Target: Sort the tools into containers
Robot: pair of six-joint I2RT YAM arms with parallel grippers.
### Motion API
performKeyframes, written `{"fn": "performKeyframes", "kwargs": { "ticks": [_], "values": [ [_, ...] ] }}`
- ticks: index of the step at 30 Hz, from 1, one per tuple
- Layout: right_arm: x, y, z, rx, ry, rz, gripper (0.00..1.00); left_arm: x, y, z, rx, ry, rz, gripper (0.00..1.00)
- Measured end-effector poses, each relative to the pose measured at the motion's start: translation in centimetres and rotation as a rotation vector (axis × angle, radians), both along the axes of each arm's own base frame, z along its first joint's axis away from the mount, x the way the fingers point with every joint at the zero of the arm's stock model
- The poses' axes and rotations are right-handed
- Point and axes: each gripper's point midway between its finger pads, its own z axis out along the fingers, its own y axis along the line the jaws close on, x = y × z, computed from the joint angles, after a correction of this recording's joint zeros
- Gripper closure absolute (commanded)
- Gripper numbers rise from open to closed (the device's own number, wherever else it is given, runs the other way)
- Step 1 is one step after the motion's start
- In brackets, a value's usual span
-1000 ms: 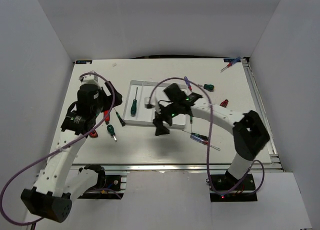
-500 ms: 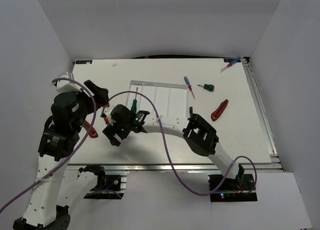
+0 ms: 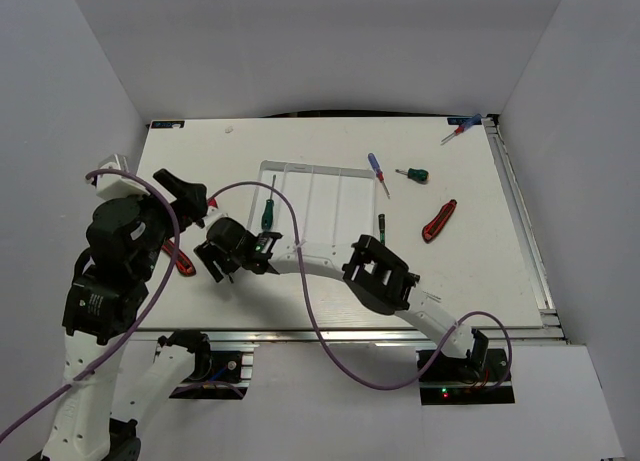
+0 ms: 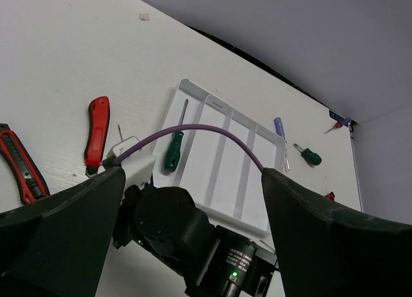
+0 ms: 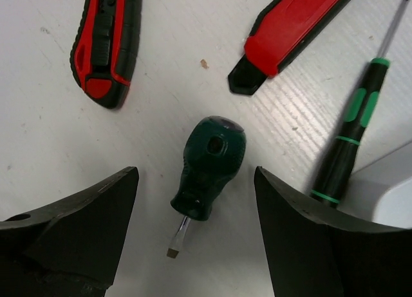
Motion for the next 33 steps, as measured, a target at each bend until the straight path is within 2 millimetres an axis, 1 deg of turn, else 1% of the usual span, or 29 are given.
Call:
{"fn": "performKeyframes", "kwargs": {
  "ticks": [1, 3, 4, 6, 7, 8, 9, 11, 12, 15, 18, 20, 21, 23, 24, 26, 30, 32, 33],
  "values": [
    [-0.2, 0.2, -0.3, 0.0, 0.0, -0.004, 0.25, -0.1, 0.0, 0.0, -0.002, 0.001, 0.001, 0.02],
    [-0.6, 0.3, -0.9, -0.004, 0.003, -0.005, 0.3, -0.2, 0.0, -0.1, -0.006, 0.002, 0.0, 0.02],
    [-0.6, 0.3, -1.2, -0.008, 0.004, -0.006, 0.35, -0.3, 0.0, -0.1, -0.008, 0.004, 0.001, 0.02],
    [-0.8, 0.4, -1.6, -0.012, 0.003, -0.007, 0.41, -0.4, 0.0, -0.2, -0.01, 0.01, 0.0, 0.02],
    [-0.9, 0.5, -1.6, -0.012, 0.0, -0.007, 0.5, -0.4, 0.0, -0.3, -0.011, 0.013, -0.002, 0.02],
    [-0.9, 0.5, -1.6, -0.01, 0.0, -0.007, 0.54, -0.4, -0.1, -0.4, -0.014, 0.015, -0.003, 0.02],
    [-0.8, 0.6, -1.6, -0.006, -0.001, -0.008, 0.62, -0.4, -0.1, -0.4, -0.016, 0.016, -0.004, 0.02],
    [-0.9, 0.7, -1.7, 0.005, -0.002, -0.004, 0.69, -0.4, -0.2, -0.4, -0.022, 0.017, -0.004, 0.02],
    [-0.9, 0.8, -1.7, 0.012, -0.003, -0.001, 0.77, -0.4, -0.2, -0.4, -0.027, 0.017, -0.003, 0.02],
    [-1.1, 0.9, -1.6, 0.03, 0.007, 0.018, 0.92, -0.4, -0.2, -0.3, -0.036, 0.017, -0.002, 0.02],
    [-1.6, 0.2, -1.4, 0.031, 0.04, 0.055, 0.97, -0.4, -0.3, -0.3, -0.042, 0.016, -0.001, 0.02],
    [-2.1, -0.3, -0.9, 0.036, 0.068, 0.095, 0.98, -0.3, -0.3, -0.2, -0.044, 0.013, -0.001, 0.02],
    [-2.3, -0.6, -0.4, 0.044, 0.075, 0.116, 0.98, -0.3, -0.3, -0.2, -0.045, 0.011, 0.0, 0.02],
    [-2.3, -1.3, 1.3, 0.065, 0.086, 0.147, 0.99, -0.2, -0.3, -0.1, -0.047, 0.005, -0.001, 0.02],
    [-2.2, -1.5, 2.5, 0.082, 0.084, 0.158, 1.0, -0.1, -0.4, -0.1, -0.049, 0.002, -0.002, 0.02],
    [-1.5, -2.2, 5.7, 0.133, 0.068, 0.176, 1.0, 0.1, -0.5, -0.2, -0.054, -0.002, -0.006, 0.02],
    [1.0, -3.7, 12.9, 0.261, -0.007, 0.158, 1.0, 0.7, -1.0, -1.4, -0.059, 0.015, -0.018, 0.02],
    [2.5, -4.5, 15.2, 0.303, -0.049, 0.128, 1.0, 1.0, -1.3, -2.1, -0.063, 0.026, -0.027, 0.02],
    [3.3, -5.0, 15.6, 0.311, -0.061, 0.106, 0.99, 1.0, -1.3, -2.4, -0.063, 0.032, -0.03, 0.02]
  ]
}}
